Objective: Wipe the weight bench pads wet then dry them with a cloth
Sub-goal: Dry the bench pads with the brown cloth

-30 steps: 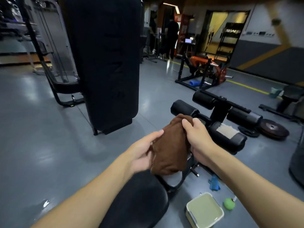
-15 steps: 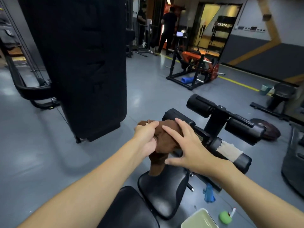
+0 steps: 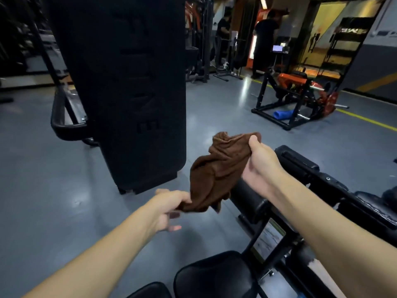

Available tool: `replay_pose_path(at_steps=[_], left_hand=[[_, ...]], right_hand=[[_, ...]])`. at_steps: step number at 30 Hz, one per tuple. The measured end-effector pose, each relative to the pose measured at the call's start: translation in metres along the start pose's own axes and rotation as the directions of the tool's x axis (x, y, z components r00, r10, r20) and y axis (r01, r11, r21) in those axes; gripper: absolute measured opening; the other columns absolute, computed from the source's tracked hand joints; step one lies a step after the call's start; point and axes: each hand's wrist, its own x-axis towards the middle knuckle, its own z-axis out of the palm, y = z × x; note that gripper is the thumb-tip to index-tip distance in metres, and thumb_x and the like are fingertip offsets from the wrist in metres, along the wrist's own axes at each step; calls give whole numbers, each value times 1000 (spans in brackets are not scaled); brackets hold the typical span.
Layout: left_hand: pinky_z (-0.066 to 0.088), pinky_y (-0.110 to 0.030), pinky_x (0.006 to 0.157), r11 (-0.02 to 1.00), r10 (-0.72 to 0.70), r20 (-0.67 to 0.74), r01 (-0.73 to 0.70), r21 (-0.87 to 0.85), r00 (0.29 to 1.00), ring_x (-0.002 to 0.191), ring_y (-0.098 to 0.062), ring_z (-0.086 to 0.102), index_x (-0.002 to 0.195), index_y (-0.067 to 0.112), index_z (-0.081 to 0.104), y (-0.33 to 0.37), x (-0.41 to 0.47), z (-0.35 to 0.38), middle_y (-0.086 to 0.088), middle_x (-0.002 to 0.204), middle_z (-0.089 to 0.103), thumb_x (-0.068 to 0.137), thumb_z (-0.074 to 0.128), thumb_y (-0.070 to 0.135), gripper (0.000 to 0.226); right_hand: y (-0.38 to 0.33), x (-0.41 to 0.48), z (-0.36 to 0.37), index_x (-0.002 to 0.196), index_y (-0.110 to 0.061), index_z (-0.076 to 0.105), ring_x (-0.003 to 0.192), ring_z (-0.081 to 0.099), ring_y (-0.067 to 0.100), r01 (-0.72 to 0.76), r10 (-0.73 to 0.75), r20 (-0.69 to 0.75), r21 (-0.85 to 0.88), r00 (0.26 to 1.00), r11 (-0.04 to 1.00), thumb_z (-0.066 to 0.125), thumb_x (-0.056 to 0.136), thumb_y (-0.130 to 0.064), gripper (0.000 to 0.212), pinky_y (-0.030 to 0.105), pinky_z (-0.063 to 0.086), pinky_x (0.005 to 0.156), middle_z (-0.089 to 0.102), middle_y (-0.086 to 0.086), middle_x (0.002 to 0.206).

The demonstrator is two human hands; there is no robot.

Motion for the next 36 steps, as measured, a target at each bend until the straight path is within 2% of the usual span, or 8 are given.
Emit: replay_pose_path(at_steps=[5, 8, 13, 17, 22, 26, 32, 36], left_hand=[[22, -37, 119, 954, 288, 280, -298, -6, 916, 137, -4, 37, 151, 32, 33, 26, 21, 13, 16, 150, 42, 62, 87, 51, 105], [27, -29, 113, 927, 326, 479, -375, 9, 815, 129, -2, 49, 136, 23, 54, 40, 21, 36, 14, 134, 60, 71, 84, 49, 77], [49, -49, 102, 866, 430, 288, -300, -401, 855, 112, -29, 66, 128, 11, 57, 63, 25, 65, -14, 119, 70, 91, 70, 27, 43], [56, -46, 92, 877, 399, 222, -299, -377, 890, 107, -25, 69, 125, 10, 54, 72, 32, 70, -12, 116, 71, 102, 51, 34, 33], [59, -39, 79, 860, 415, 95, -356, -364, 905, 88, -19, 71, 124, 11, 48, 78, 42, 66, -12, 114, 68, 96, 63, 23, 35], [58, -49, 86, 837, 449, 37, -406, -366, 893, 93, -28, 69, 125, 29, 45, 76, 51, 61, -18, 120, 61, 88, 71, 8, 50], [53, -28, 93, 771, 560, 260, -610, 185, 787, 103, -15, 68, 128, 19, 60, 81, 70, 51, -6, 116, 67, 80, 79, 6, 53], [43, -21, 84, 312, 619, 372, -652, 691, 691, 99, -13, 58, 97, 21, 70, 85, 85, 52, 4, 104, 59, 85, 75, 22, 13]], right_hand=[[-19, 23, -2, 119, 1, 61, 97, 72, 30, -118, 124, 110, -61, 986, 991, 32, 108, -36, 48, 40, 59, 79, 72, 17, 110], [-33, 37, -9, 124, 0, 61, 102, 71, 31, -144, 155, 168, -73, 974, 987, 28, 108, -39, 54, 42, 56, 86, 71, 18, 115], [-33, 46, -42, 134, -21, 57, 116, 65, 26, -133, 234, 354, -287, 906, 949, 42, 99, -54, 51, 46, 47, 101, 67, 7, 129], [-2, 56, -56, 128, -15, 55, 105, 70, 28, -156, 266, 259, -377, 929, 913, 64, 93, -6, 38, 52, 51, 98, 70, 9, 121], [4, 68, -50, 130, 6, 50, 89, 69, 34, -140, 153, 121, -107, 981, 984, 54, 96, 0, 34, 56, 55, 88, 67, 25, 108], [7, 72, -54, 137, -30, 37, 74, 55, 21, -25, 53, 80, -317, 995, 948, 53, 96, 2, 55, 40, 56, 78, 57, 10, 86], [17, 75, -72, 98, -15, 68, 89, 64, 21, 162, -37, 162, -895, 986, 416, 71, 83, -12, 16, 29, 51, 76, 68, 6, 96], [26, 82, -90, 90, -19, 57, 97, 50, 21, 215, -115, 194, -953, 974, 213, 62, 90, -17, 5, 32, 45, 82, 50, 3, 106]])
